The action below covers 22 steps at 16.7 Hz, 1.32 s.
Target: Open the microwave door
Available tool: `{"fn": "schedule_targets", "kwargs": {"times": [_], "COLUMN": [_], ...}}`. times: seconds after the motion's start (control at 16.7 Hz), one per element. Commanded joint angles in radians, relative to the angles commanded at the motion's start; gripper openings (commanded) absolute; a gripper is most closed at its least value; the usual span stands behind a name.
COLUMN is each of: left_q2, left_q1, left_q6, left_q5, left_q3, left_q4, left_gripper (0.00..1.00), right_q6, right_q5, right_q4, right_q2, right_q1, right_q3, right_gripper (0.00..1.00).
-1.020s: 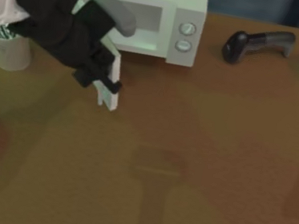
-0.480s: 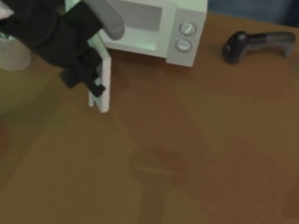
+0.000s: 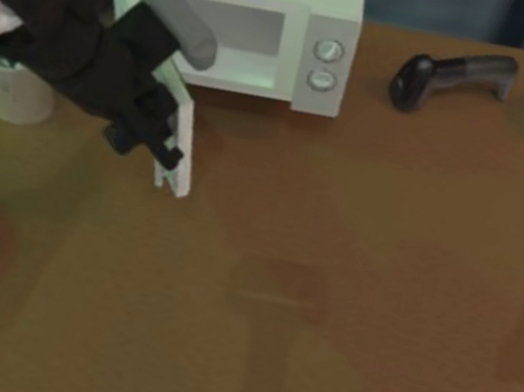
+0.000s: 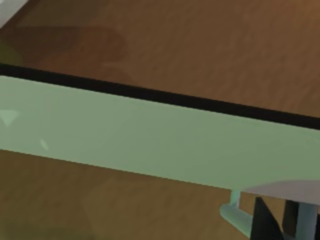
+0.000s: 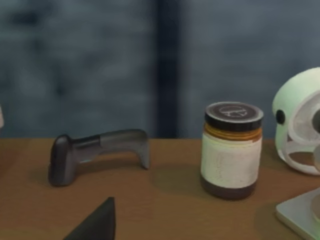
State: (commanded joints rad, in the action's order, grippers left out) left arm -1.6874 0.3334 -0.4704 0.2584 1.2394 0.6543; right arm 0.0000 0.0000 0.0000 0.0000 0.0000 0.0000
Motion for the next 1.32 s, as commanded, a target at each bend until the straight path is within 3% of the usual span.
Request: {"fn": "schedule_targets", "kwargs": {"times": [0.9, 1.32], "left_q2": [-0.003, 0.007], "left_q1": [0.001, -0.065], "left_q6": [-0.002, -0.161], "left_q5": [0.005, 0.070], "left_q3": [-0.003, -0.005], "left_q4": [0.002, 0.054], "left_gripper": [0.00, 0.00], "right_q6": [0.000, 0.000], "right_q5": [0.000, 0.000], "right_q4": [0.000, 0.000], "right_q2": [0.000, 0.000], "right_q1": [0.000, 0.000], "right_q3": [0.000, 0.000], "right_gripper": [1.00, 1.00]}}
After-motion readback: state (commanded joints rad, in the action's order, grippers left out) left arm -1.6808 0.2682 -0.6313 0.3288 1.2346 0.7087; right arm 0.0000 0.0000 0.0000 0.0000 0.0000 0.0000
